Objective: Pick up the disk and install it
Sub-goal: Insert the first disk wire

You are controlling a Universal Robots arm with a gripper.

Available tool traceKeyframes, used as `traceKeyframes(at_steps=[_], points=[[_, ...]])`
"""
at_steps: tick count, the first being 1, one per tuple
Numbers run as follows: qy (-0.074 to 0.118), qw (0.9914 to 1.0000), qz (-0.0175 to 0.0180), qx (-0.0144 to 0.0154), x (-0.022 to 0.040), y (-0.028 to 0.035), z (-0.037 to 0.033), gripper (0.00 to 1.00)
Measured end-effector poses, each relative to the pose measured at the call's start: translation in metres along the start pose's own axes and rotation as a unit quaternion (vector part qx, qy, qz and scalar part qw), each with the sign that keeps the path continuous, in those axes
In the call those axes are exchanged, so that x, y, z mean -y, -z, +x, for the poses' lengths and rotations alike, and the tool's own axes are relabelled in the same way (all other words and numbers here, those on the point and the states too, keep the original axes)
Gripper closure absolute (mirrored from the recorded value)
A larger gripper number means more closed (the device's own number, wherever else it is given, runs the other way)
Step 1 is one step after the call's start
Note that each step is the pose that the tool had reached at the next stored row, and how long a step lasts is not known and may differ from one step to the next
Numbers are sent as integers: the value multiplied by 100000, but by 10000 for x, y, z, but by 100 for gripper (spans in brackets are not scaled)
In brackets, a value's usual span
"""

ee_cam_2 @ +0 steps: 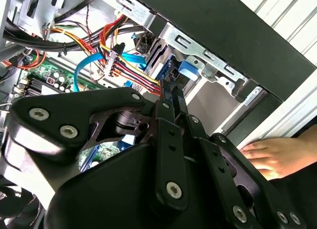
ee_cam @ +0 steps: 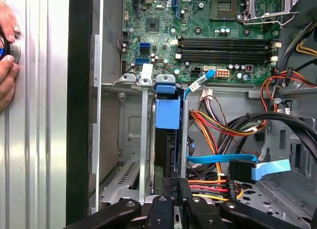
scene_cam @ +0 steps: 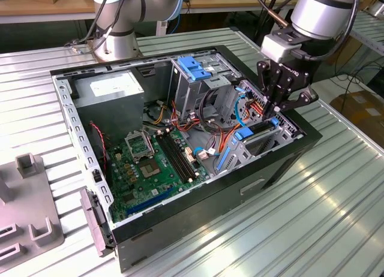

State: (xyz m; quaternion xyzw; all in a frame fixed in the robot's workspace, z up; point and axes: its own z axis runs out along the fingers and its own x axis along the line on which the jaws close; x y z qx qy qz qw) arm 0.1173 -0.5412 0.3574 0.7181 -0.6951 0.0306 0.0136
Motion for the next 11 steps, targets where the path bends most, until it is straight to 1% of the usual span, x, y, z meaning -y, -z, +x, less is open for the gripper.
traceKeyframes(at_steps=[2,3,11], points=[[-46,100000,-5,-5,-5,-11,-1,84],[-517,99999,-31,-17,-8,-19,-2,84],[-930,99996,-60,-28,-14,-52,-6,84]])
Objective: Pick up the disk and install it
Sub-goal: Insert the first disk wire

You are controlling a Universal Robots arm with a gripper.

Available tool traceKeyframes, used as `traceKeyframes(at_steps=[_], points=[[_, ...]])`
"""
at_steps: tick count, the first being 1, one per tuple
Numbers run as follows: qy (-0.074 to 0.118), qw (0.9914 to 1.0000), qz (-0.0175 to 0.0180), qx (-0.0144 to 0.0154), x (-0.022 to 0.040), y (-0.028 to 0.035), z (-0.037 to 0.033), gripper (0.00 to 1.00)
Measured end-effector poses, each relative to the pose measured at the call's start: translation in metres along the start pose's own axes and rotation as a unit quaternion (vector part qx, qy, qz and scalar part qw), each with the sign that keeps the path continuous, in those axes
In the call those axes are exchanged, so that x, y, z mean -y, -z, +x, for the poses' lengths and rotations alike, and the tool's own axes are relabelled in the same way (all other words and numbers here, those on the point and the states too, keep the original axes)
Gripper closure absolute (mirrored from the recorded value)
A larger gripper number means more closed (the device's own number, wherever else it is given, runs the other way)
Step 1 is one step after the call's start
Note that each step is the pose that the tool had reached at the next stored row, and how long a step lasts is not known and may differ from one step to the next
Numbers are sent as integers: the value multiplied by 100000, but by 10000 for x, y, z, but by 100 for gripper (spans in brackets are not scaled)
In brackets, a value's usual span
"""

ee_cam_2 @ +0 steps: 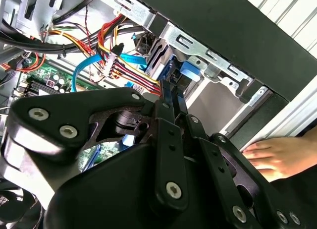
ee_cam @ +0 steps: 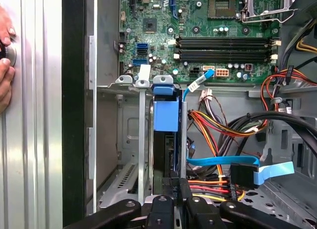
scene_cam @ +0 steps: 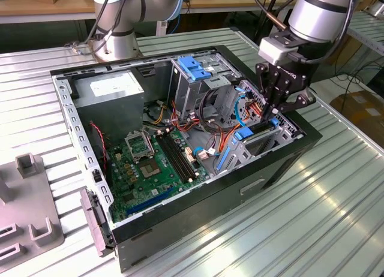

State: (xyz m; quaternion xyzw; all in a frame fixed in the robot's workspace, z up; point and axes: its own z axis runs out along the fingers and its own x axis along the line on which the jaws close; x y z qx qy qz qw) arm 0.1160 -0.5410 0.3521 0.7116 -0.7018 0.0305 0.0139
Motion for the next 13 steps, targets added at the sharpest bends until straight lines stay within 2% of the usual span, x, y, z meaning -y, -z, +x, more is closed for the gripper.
traceKeyframes(at_steps=[3,13], points=[[-15,100000,-1,9,-22,-10,-1,84],[-6,100000,2,14,-9,-35,-1,84]])
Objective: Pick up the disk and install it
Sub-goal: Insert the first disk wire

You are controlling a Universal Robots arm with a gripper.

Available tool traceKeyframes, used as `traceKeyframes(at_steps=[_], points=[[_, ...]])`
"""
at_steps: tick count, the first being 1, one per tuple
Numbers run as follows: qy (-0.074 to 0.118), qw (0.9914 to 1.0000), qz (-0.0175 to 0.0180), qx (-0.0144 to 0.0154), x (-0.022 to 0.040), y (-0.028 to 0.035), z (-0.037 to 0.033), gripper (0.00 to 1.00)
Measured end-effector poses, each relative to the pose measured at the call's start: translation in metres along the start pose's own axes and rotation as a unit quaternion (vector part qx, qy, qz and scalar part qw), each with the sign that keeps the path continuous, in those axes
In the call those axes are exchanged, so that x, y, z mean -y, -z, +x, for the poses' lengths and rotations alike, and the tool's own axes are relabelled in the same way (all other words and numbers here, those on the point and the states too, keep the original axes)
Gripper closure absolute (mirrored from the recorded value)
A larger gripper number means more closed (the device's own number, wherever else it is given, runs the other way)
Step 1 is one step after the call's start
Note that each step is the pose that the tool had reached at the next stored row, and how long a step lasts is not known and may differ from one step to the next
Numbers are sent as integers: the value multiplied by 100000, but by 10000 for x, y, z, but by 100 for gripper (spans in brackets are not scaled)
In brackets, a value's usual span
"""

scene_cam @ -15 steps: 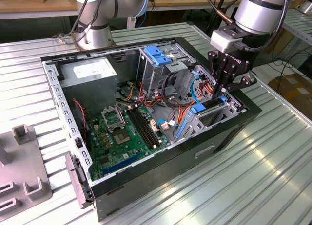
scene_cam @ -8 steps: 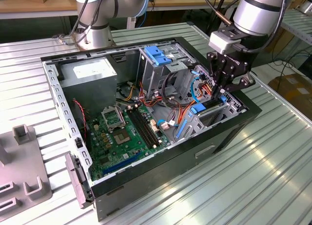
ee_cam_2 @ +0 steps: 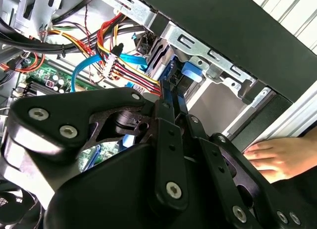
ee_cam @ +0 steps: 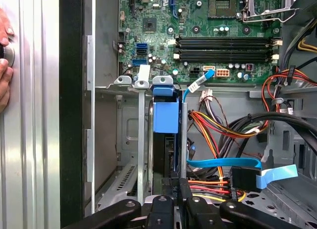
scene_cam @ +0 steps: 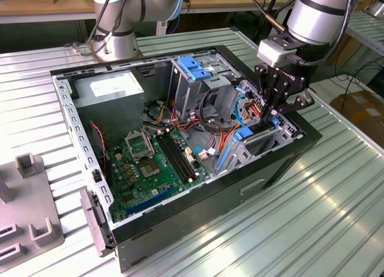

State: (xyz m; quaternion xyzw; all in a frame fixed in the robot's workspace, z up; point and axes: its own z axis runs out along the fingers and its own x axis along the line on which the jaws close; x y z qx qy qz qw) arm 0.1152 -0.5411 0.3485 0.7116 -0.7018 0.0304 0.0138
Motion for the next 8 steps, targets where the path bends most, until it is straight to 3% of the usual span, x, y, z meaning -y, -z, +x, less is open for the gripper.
traceKeyframes(at_steps=[8], points=[[0,100000,-2,-8,-1,-28,-2,84]])
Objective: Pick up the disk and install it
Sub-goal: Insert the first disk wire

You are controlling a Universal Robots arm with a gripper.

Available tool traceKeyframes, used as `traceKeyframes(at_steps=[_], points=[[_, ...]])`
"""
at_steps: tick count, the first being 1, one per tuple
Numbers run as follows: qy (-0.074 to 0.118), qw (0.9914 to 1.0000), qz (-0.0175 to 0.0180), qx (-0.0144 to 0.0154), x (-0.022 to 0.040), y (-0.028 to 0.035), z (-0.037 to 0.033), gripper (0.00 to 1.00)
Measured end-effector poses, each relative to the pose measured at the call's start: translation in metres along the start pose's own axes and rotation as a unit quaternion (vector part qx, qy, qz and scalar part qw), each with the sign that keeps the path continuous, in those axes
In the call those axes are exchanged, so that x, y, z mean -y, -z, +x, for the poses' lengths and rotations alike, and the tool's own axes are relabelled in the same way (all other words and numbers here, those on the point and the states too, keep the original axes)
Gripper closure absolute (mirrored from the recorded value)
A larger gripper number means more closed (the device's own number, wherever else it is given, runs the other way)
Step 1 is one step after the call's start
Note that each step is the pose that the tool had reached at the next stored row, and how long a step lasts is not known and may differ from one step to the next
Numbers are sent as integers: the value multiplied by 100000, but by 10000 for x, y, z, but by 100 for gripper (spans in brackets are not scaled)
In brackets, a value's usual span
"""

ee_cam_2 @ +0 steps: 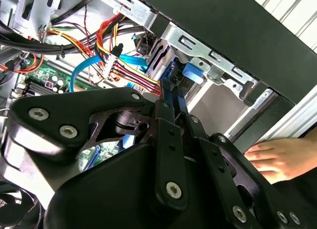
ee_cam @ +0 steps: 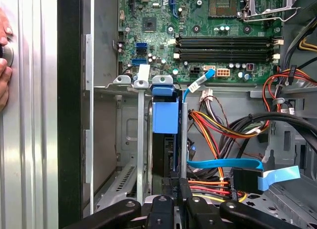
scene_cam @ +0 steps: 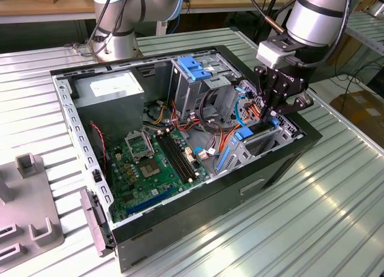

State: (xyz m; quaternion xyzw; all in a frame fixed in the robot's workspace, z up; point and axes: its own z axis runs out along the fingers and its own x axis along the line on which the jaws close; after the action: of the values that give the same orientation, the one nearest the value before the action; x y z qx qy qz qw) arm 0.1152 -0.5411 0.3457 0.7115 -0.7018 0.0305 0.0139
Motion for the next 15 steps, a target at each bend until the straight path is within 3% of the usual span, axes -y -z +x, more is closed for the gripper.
traceKeyframes(at_steps=[15], points=[[-3,100000,-1,6,0,23,10,84]])
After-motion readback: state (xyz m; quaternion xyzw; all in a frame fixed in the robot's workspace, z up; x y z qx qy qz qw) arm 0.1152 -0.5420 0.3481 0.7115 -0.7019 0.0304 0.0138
